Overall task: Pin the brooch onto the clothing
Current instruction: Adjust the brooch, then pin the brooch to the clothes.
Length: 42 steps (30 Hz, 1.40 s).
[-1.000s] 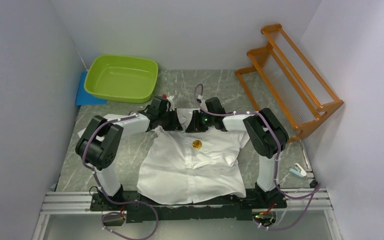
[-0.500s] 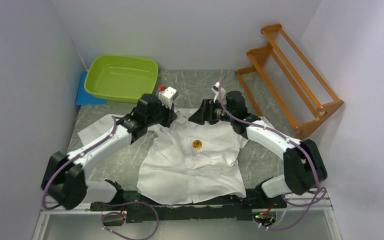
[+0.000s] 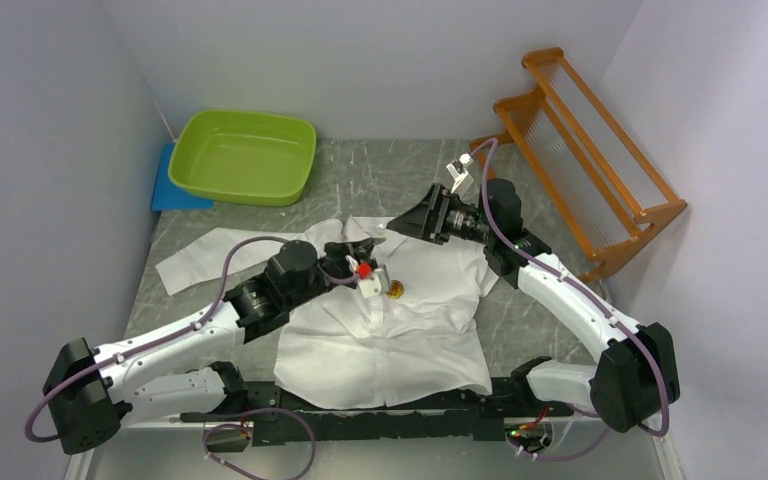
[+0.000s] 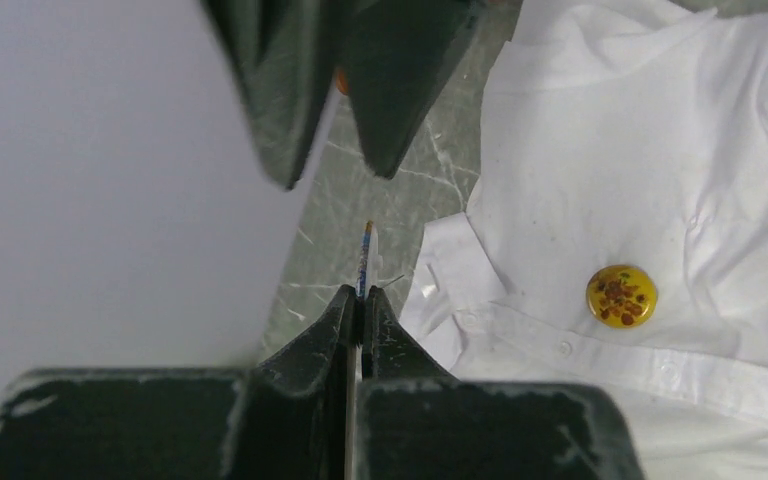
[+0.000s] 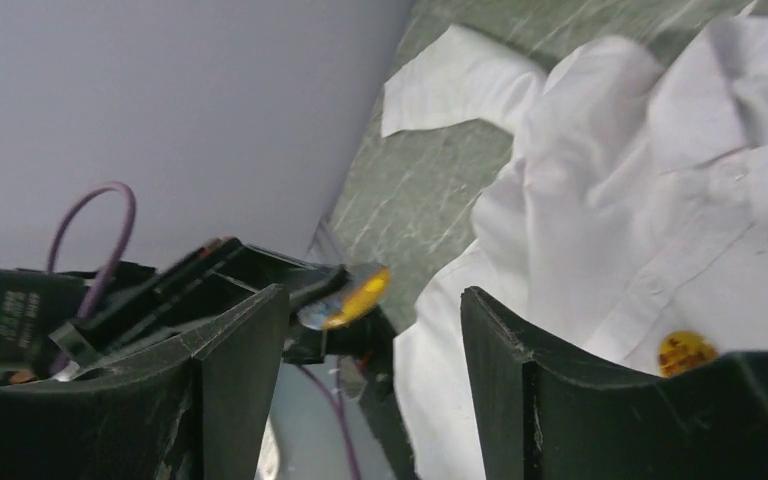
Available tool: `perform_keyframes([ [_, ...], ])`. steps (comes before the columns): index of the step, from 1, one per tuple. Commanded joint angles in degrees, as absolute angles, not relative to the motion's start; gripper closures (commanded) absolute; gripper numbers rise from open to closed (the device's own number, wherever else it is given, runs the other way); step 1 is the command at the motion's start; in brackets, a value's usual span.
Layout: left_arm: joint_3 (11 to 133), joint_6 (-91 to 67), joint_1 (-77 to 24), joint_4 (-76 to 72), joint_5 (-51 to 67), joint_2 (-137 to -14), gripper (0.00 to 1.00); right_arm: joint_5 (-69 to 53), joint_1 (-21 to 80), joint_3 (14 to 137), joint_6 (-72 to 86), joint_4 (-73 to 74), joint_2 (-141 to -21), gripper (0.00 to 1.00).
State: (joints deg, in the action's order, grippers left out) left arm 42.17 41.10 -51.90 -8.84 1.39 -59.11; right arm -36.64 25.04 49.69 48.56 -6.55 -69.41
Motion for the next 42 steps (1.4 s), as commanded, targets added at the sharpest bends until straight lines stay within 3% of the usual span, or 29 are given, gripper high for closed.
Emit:
perform_keyframes([
  [1,40.5,56.6,-55.7,-14.4,-3.6,-58.6,0.97,-40.9,26.5,50.6,55.6,-8.3,-68.7,0.36],
  [7,39.3,60.4,-60.6,-18.1,-10.1,-60.5,0.98,-42.0,27.5,49.0,59.1,-9.5,-68.8,0.47],
  [15,39.4,59.0,-62.1,-17.8,-12.6,-60.8,0.97,-40.0,27.8,48.2,56.4,-4.6,-68.6,0.47],
  [24,41.9,28.4,-62.1,-5.7,-17.8,-60.5,0.97,-27.9,27.5,49.3,39.6,10.0,-67.1,0.41],
  [30,41.3,7.7,-62.1,-1.2,-24.4,-64.1,0.97,-21.2,27.2,45.9,33.8,16.8,-68.0,0.43],
  [34,43.0,-5.1,-62.2,3.1,-26.2,-68.4,0.98,-24.1,27.2,37.8,36.2,15.9,-68.3,0.45],
  [42,43.8,-14.6,-62.4,-0.5,-21.4,-77.9,0.97,-25.2,27.4,22.7,39.6,9.7,-68.5,0.51],
])
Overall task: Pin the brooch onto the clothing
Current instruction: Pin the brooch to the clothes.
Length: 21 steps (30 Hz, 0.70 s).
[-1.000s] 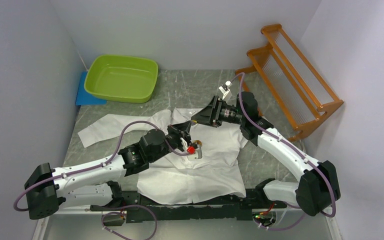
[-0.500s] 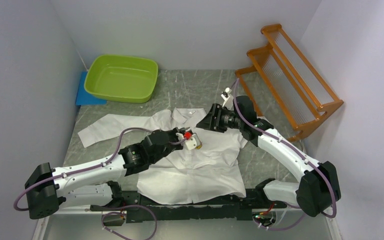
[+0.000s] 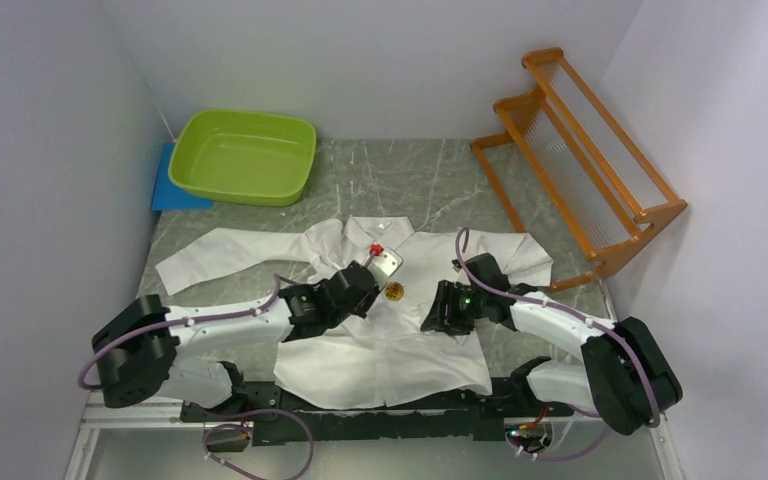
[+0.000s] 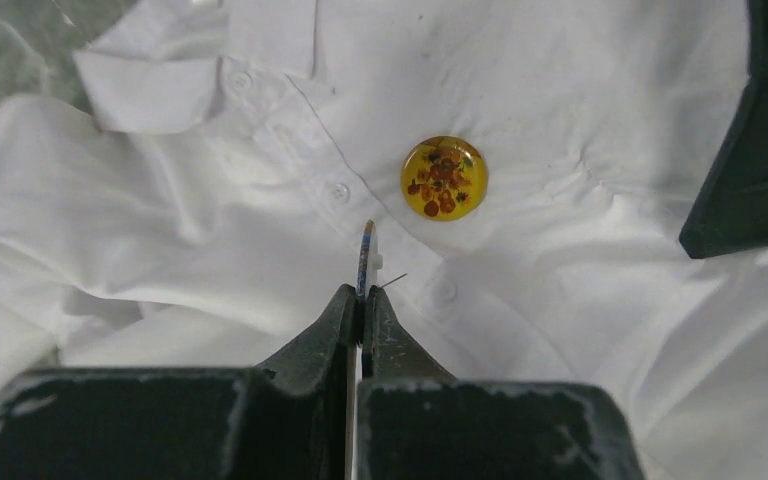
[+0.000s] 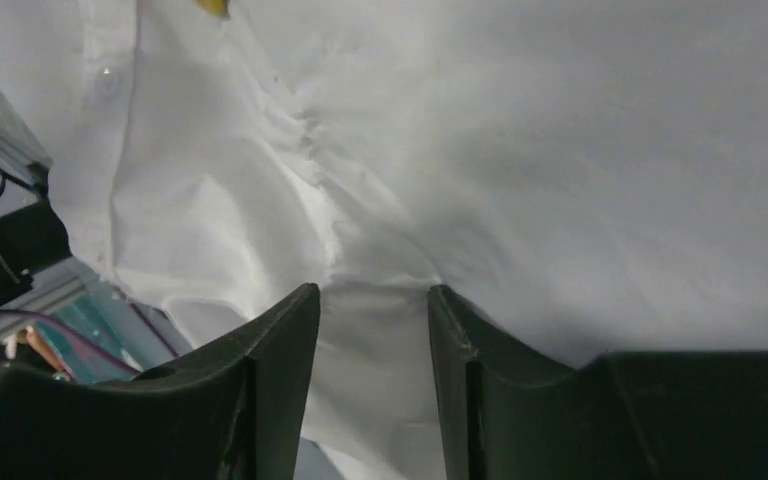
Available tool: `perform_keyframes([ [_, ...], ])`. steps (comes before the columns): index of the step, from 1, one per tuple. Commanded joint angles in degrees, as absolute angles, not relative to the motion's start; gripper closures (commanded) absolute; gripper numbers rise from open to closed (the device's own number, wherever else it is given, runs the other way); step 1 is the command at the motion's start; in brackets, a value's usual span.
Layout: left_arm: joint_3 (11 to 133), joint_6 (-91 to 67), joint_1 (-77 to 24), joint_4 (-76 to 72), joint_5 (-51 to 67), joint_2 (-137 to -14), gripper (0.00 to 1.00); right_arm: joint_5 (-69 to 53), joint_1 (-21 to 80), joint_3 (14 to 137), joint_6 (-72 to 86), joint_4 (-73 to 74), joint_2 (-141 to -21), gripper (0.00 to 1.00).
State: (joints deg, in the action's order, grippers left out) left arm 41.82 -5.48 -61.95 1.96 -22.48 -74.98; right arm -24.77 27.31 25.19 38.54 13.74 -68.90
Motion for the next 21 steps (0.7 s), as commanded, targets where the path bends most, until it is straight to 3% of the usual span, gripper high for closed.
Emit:
perform_keyframes([
  [1,43.7,-15.5,-62.4,-1.9,-21.2,-79.1,0.97,-24.7,27.4,22.4,39.2,9.7,-68.7,0.51],
  [10,43.4,-16.8,-63.1,-4.1,-18.2,-84.4,0.97,-19.9,27.4,30.2,35.0,13.7,-66.6,0.49],
  [17,46.1,-14.0,-63.1,-0.1,-25.0,-84.1,0.97,-16.0,26.4,34.0,34.3,14.9,-64.9,0.48],
  [21,51.9,-10.0,-63.0,4.1,-27.9,-88.6,0.97,-20.6,21.2,32.2,35.5,12.8,-63.8,0.48],
])
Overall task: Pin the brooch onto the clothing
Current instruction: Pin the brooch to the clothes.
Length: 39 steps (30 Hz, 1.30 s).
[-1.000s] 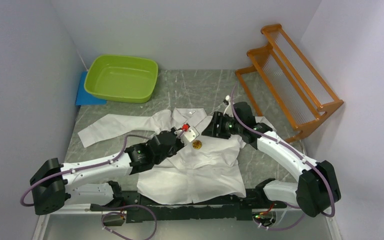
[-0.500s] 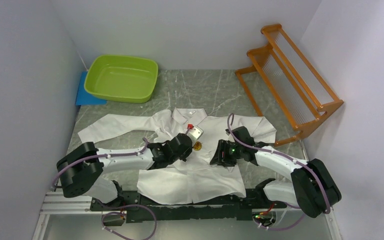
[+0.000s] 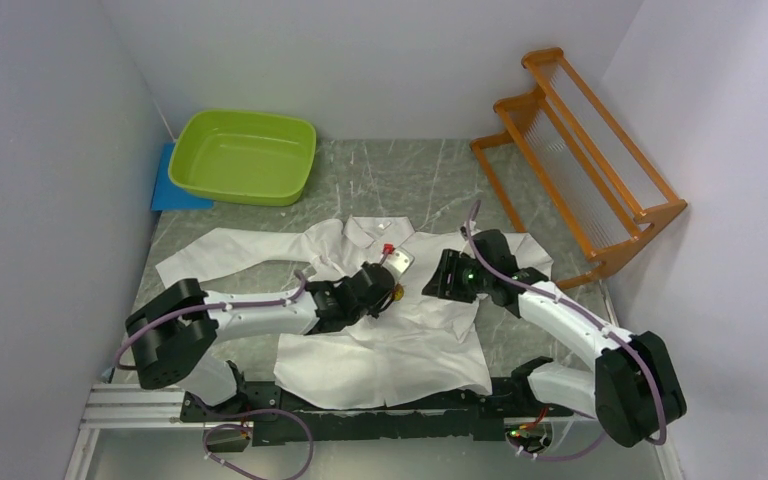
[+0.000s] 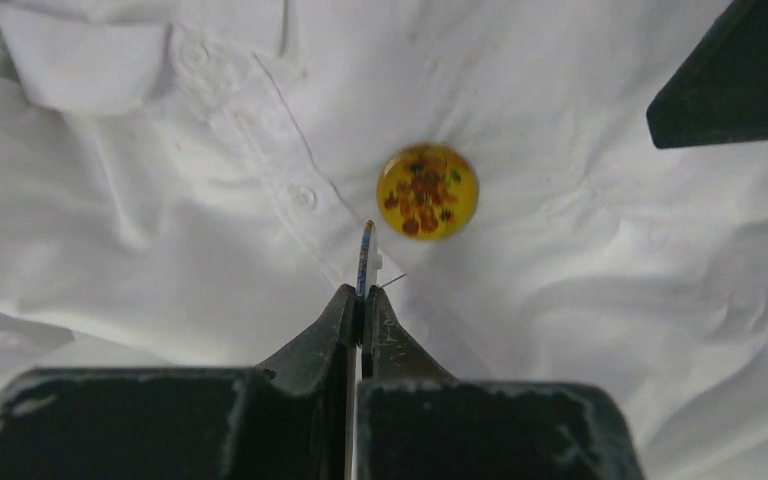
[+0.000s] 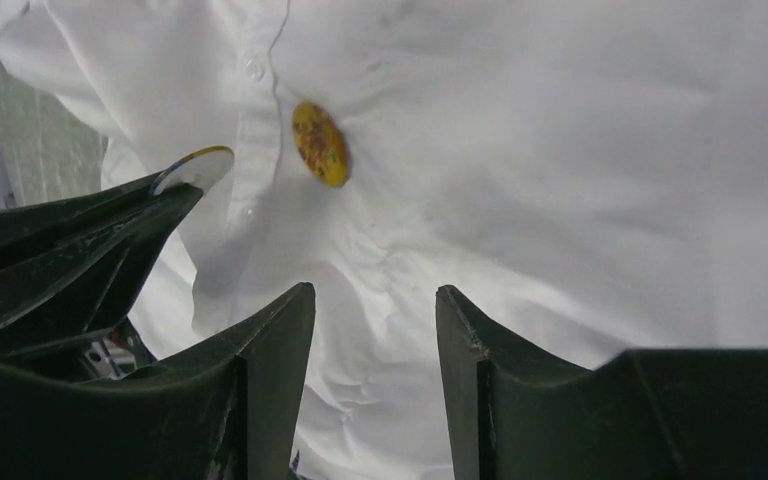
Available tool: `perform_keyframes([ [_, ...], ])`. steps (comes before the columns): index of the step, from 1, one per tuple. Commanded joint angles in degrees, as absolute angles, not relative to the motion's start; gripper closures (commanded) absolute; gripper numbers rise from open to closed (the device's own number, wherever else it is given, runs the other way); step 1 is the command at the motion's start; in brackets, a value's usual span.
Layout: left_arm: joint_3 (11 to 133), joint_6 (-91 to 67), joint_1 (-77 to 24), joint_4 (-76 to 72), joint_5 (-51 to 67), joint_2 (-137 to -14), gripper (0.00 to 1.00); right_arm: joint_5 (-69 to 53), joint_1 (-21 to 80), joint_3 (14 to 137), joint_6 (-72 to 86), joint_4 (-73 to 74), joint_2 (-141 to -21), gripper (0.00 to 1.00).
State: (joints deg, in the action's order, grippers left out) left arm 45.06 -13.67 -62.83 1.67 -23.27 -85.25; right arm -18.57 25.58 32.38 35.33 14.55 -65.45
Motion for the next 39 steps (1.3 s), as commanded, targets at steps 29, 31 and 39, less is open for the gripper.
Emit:
perform_keyframes([
  [29,74.3,6.0,-65.2,14.6,-44.6,-117.7,0.97,-30.6,5.4,27.9,33.4,14.3,-57.2,0.48],
  [31,75.2,6.2,-65.6,15.3,-44.5,-118.9,0.97,-30.6,5.1,28.0,33.3,14.7,-56.9,0.48],
  [39,81.1,6.0,-68.5,19.4,-48.3,-126.0,0.97,-29.2,4.1,29.0,32.8,16.8,-54.1,0.48],
])
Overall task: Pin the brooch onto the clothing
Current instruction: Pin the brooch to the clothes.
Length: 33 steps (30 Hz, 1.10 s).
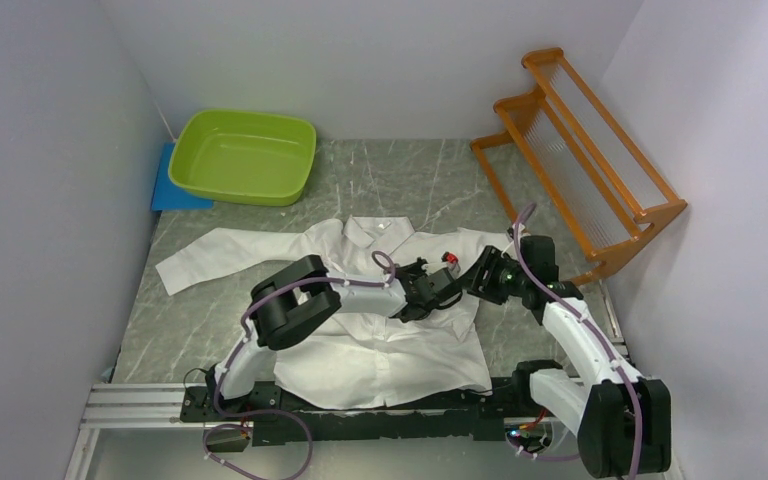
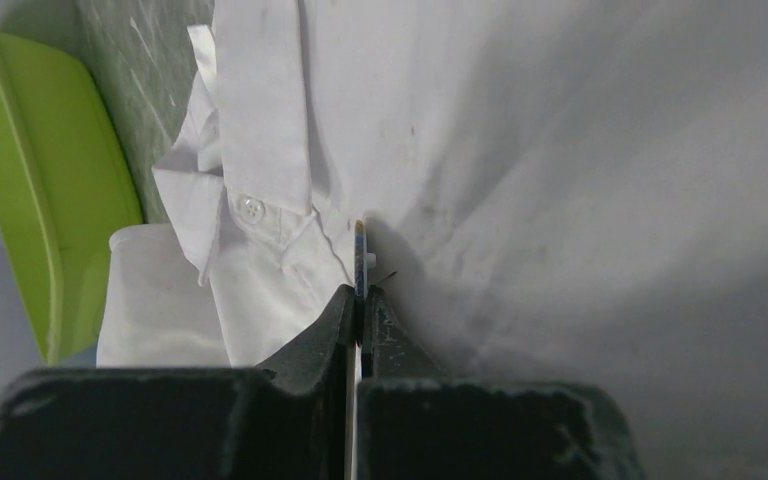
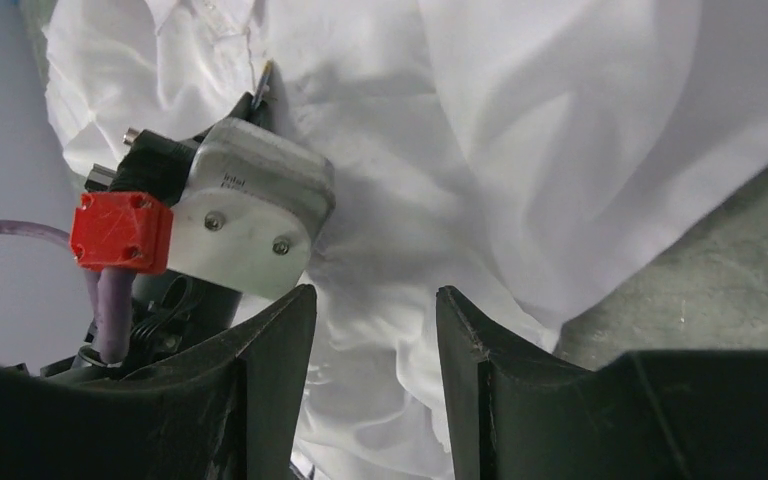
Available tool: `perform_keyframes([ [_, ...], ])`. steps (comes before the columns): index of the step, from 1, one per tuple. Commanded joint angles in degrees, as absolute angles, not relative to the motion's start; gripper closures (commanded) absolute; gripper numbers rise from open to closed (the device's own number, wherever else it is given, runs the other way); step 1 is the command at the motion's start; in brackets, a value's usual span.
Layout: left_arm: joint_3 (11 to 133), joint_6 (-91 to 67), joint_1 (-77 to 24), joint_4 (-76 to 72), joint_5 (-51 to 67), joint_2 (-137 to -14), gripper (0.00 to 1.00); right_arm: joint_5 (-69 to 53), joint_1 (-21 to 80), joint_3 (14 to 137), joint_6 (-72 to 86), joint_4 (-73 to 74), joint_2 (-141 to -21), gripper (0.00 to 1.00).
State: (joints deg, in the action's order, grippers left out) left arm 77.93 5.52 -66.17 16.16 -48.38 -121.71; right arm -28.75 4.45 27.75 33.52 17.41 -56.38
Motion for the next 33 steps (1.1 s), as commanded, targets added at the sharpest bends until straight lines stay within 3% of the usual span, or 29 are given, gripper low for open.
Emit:
perform_keyframes([
  [1,81.9,6.0,-68.9,19.8,-48.4,-126.6,0.97,-28.8,4.1,29.1,32.7,17.1,-53.8,0.48],
  [12,85.5,-2.0,-70.8,20.7,-39.4,-121.3,0.97,-19.2,3.8,34.4,31.1,23.3,-46.7,0.46],
  [22,77.0,-8.2,-69.2,10.7,-30.3,-108.9,0.97,-15.0,3.9,40.9,28.0,26.2,-41.0,0.22],
  [30,65.0,-15.1,-62.1,1.9,-19.0,-99.5,0.97,-21.3,3.9,39.0,27.2,22.9,-40.2,0.18],
  [33,61.7,-13.1,-61.0,0.5,-22.0,-98.2,0.97,-21.9,3.9,38.4,27.7,22.2,-40.0,0.16],
])
